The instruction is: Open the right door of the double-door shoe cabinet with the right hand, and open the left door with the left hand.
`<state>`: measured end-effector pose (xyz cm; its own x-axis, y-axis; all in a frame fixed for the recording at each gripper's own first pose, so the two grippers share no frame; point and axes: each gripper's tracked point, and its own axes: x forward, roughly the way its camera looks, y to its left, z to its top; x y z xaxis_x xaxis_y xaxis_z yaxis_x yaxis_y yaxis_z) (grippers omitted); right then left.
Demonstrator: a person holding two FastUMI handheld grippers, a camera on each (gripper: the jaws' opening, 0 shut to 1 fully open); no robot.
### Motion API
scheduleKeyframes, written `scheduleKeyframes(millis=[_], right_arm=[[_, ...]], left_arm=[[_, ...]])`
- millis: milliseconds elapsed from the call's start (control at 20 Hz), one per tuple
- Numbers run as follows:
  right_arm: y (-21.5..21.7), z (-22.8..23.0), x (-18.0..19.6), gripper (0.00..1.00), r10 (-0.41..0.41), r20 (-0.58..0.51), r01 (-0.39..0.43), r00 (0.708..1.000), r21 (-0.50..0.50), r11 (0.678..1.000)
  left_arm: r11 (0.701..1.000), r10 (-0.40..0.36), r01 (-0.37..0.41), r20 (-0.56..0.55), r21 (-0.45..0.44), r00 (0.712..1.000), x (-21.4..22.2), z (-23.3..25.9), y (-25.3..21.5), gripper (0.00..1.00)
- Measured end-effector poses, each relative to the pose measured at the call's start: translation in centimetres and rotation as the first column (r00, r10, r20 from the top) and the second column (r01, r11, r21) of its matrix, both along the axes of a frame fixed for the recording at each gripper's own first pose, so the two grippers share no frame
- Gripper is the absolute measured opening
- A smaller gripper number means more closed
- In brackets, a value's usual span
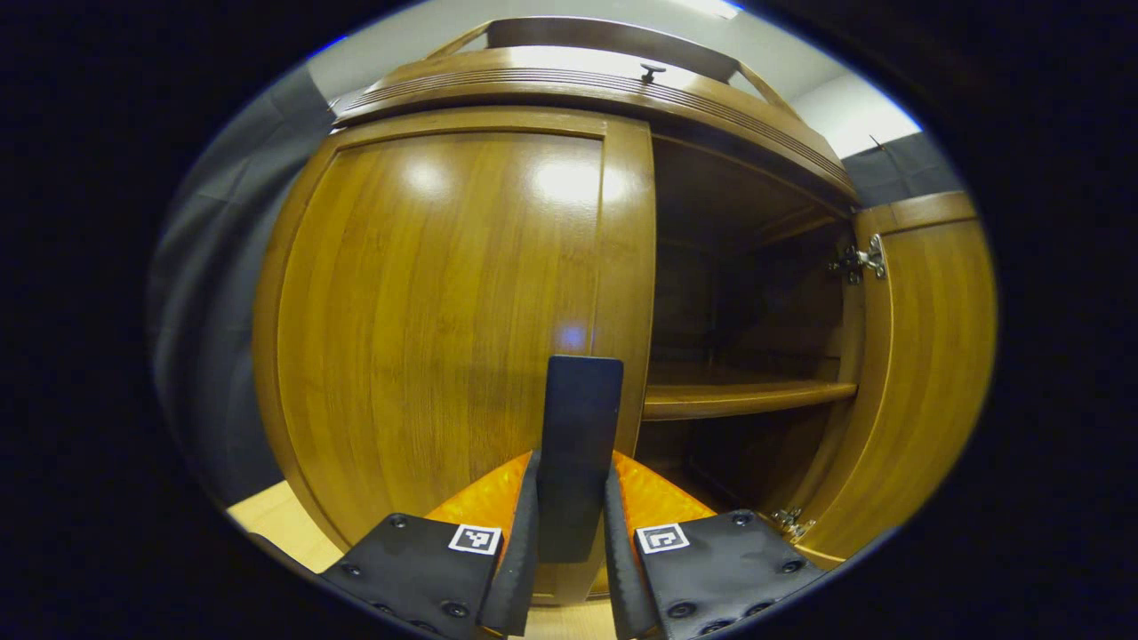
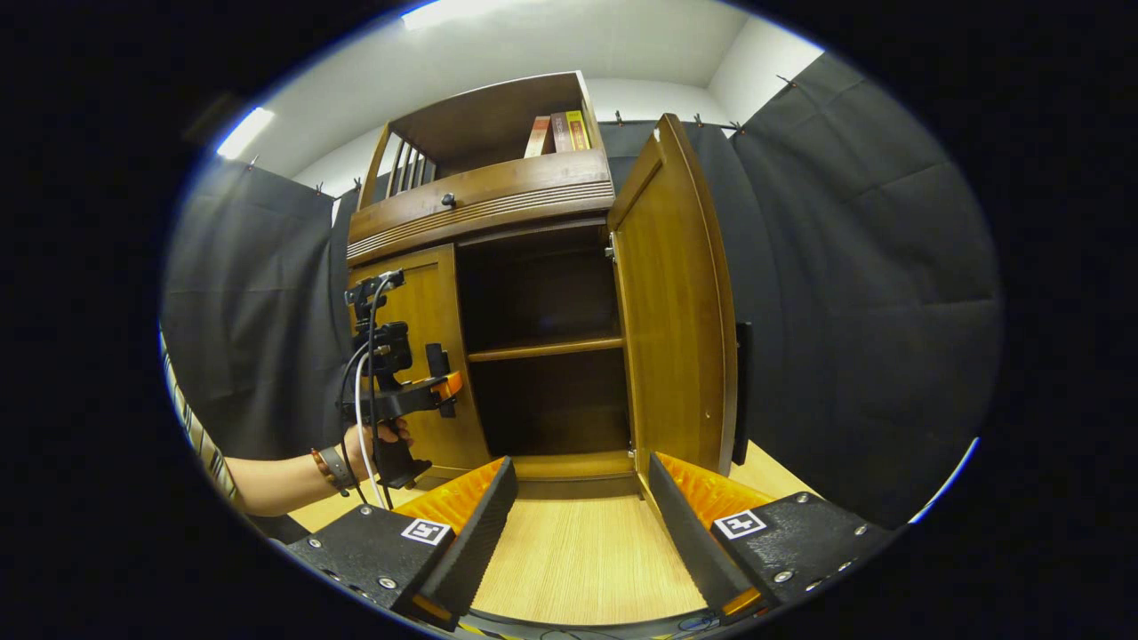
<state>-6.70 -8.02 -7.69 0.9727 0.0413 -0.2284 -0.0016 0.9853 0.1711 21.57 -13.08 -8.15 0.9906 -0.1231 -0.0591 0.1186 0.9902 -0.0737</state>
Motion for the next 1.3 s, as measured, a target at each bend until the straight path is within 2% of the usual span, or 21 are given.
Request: scheduleKeyframes(millis=[100, 200, 400, 650, 1000, 1200, 1250, 1300], right_arm=[[-0.1, -0.1, -0.1, 0.92, -0.002, -0.004, 0.002, 1.0, 0.0, 1.0], [0.1, -0.2, -0.2, 0.92, 0.002, -0.007, -0.002, 1.0, 0.008, 1.0], [0.7, -0.9, -0.2, 0.92, 0.02, -0.02, -0.019, 1.0, 0.01, 1.0], [1.3, -1.8, -0.2, 0.92, 0.041, -0.042, -0.041, 0.998, 0.014, 0.999], [2.1, -2.2, 0.0, 0.92, 0.058, -0.044, -0.057, 0.997, 0.026, 0.998], [2.8, -2.8, 0.0, 0.92, 0.075, -0.051, -0.072, 0.996, 0.054, 0.996], [3.0, -3.0, 0.0, 1.0, 0.078, -0.05, -0.075, 0.996, 0.056, 0.996], [3.1, -3.1, 0.0, 1.0, 0.081, -0.05, -0.078, 0.995, 0.058, 0.995]], left_arm=[[0.998, 0.011, -0.011, -0.002, 0.057, 1.0, -0.1, -0.2, 0.1, 0.35], [0.995, 0.01, -0.012, 0.018, 0.099, 1.0, -0.2, -0.1, -0.1, 0.34], [0.996, 0.0, 0.001, -0.012, 0.089, 1.0, -0.6, -0.2, 0.1, 0.35], [0.996, -0.04, 0.046, -0.082, 0.073, 0.996, -3.0, 0.0, 0.5, 0.36], [0.997, -0.014, 0.02, -0.085, 0.071, 0.996, -8.5, 0.9, 2.6, 0.35], [0.994, 0.02, -0.014, -0.065, 0.104, 0.998, -10.5, 1.4, 3.7, 0.34], [0.995, 0.026, -0.02, -0.061, 0.101, 0.998, -11.0, 1.5, 4.1, 0.34], [0.995, 0.03, -0.023, -0.065, 0.096, 0.997, -11.4, 1.5, 4.5, 0.34]])
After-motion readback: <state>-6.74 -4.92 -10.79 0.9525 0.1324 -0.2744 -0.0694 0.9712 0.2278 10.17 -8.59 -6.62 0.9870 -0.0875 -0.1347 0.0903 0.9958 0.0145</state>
